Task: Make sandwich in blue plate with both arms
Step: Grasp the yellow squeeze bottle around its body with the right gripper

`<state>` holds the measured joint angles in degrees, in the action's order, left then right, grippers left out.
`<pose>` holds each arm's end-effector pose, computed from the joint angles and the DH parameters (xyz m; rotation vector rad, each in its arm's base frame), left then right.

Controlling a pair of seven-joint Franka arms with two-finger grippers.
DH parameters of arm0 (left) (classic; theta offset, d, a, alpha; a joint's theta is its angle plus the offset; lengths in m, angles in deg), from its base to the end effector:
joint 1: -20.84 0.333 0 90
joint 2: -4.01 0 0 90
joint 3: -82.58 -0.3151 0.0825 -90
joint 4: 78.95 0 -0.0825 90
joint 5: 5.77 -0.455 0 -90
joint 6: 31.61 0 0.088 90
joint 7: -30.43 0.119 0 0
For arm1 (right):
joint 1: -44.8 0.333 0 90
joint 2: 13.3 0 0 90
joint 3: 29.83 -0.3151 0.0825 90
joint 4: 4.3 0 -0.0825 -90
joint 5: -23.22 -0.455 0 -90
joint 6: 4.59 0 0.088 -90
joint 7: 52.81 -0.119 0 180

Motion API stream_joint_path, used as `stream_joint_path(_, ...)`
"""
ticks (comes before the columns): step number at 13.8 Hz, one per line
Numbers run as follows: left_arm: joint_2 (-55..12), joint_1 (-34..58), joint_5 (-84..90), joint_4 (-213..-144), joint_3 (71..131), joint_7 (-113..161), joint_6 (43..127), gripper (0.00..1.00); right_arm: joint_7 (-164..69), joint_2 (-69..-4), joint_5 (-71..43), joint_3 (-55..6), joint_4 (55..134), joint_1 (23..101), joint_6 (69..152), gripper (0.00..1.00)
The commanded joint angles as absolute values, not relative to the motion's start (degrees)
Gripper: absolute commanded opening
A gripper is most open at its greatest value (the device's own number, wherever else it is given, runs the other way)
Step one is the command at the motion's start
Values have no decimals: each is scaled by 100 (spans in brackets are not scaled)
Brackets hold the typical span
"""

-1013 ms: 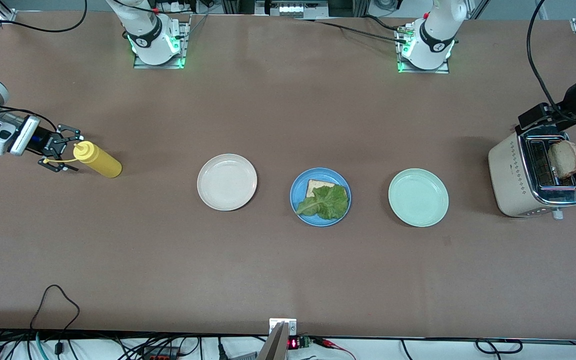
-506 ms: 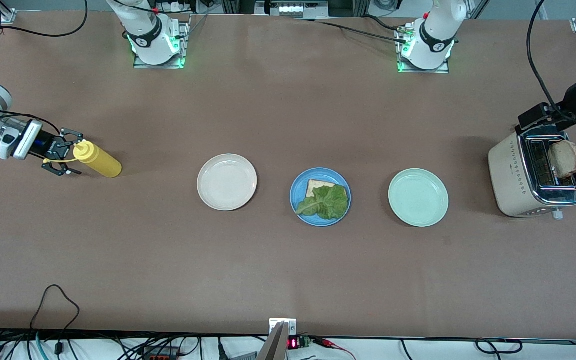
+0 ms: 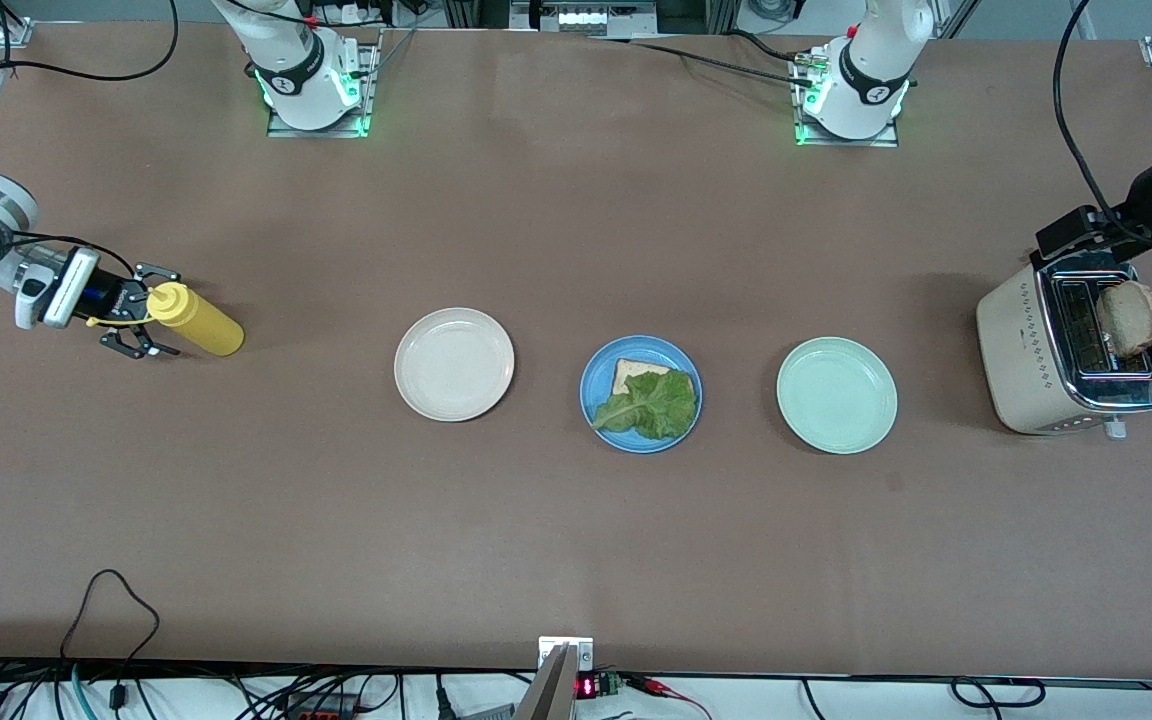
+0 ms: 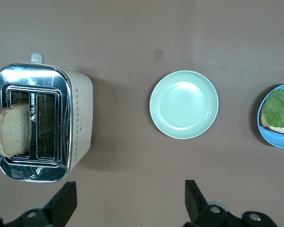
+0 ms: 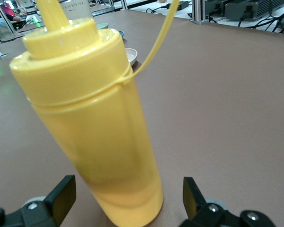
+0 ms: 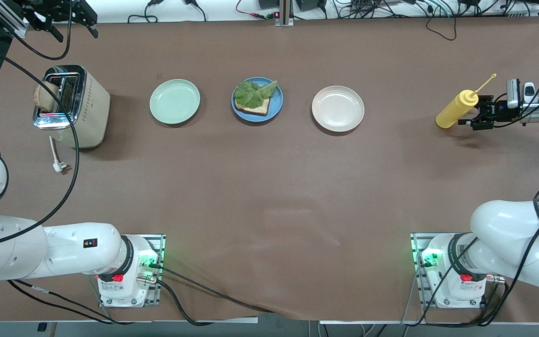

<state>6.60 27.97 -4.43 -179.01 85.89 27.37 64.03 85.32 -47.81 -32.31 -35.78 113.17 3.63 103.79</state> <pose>0.6131 0.0378 0.5524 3.1145 0.1915 -0.0497 0.4931 -0.2545 0.0595 -1.9041 -1.1549 -0.9393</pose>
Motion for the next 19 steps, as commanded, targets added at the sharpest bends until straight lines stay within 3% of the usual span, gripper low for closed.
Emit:
stream_joint_path(1, 691, 2813, -349, -17844, 8627, 2841, 6428, 100, 8667, -4846, -3513, -3581, 11268, 472, 10360, 100)
stream_joint_path(13, 691, 2804, -349, -17853, 8628, 2841, 6437, 100, 8641, -4881, -3663, -3616, 11277, 824, 10501, 100)
stream_joint_path(14, 691, 2804, -349, -17844, 8628, 2832, 6428, 100, 8641, -4881, -3663, -3616, 11277, 833, 10501, 93)
stream_joint_path(19, 691, 2804, -358, -17853, 8628, 2832, 6437, 100, 8553, -4846, -3663, -3625, 11277, 956, 10606, 25)
